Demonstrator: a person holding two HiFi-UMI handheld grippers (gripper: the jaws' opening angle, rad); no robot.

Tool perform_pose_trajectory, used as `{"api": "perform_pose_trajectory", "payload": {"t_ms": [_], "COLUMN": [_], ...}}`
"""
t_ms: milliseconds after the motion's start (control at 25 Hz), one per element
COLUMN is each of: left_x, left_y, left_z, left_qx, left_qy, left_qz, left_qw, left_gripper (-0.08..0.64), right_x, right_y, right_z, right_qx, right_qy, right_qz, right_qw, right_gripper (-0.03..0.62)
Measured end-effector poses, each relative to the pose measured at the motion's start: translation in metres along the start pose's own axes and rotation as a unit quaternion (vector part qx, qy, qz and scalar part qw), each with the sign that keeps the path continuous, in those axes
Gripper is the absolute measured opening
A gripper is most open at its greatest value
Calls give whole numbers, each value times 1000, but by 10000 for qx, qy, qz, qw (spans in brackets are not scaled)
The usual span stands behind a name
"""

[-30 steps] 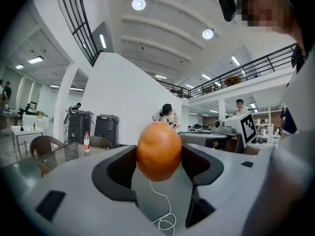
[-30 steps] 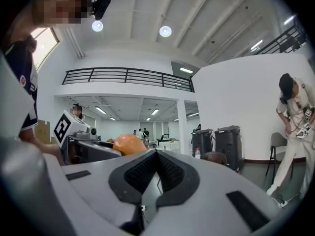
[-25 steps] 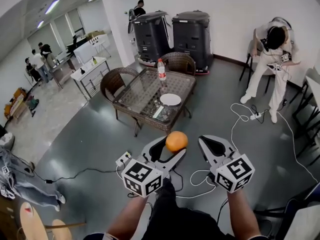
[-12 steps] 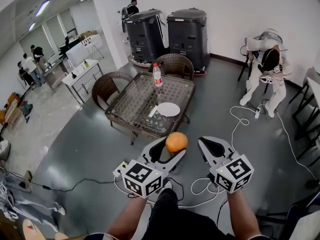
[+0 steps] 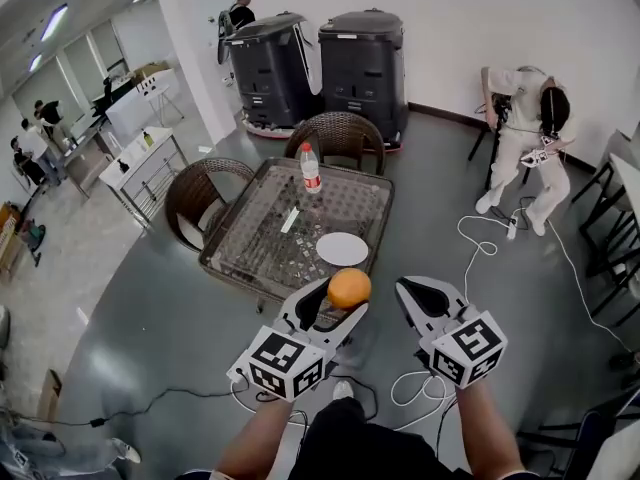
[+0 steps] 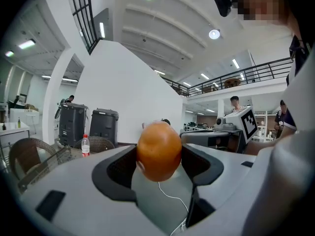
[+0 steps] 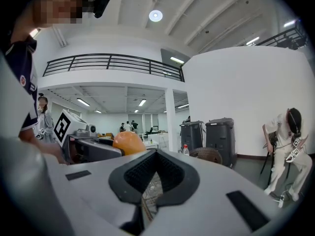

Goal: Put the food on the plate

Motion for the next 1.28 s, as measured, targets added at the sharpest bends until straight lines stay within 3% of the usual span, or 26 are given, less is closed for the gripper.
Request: {"api": "perform_pose_trajectory", "payload": {"t_ms": [440, 960, 1280], "left_x": [13, 12, 17], "left_y": [-95, -157, -183], "left_z": [30, 59, 98], "left_qx": [-342, -91, 89], "left_qy": [-9, -6, -191], "left_qz": [-221, -321, -283], "left_qw": [9992, 9994, 9994], "left_gripper": [291, 291, 291], "right_x": [15, 23, 29], "right_y": [25, 54, 94], "right_z": [97, 164, 197], "right_qx": [-309, -52, 167], "right_qy": [-143, -143, -109], "right_qz": [-28, -175, -145], "right_qw": [9994, 9997, 9997], "right_gripper": [5, 5, 5]}}
Point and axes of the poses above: the fingertips, and each gripper's own axes: z forward along the fingers, y to its right, x out of its top, the point moved 1 cm from there along -z, backward along the fingers, and after that the axes turned 1 degree about x, right-handed, at the moved point
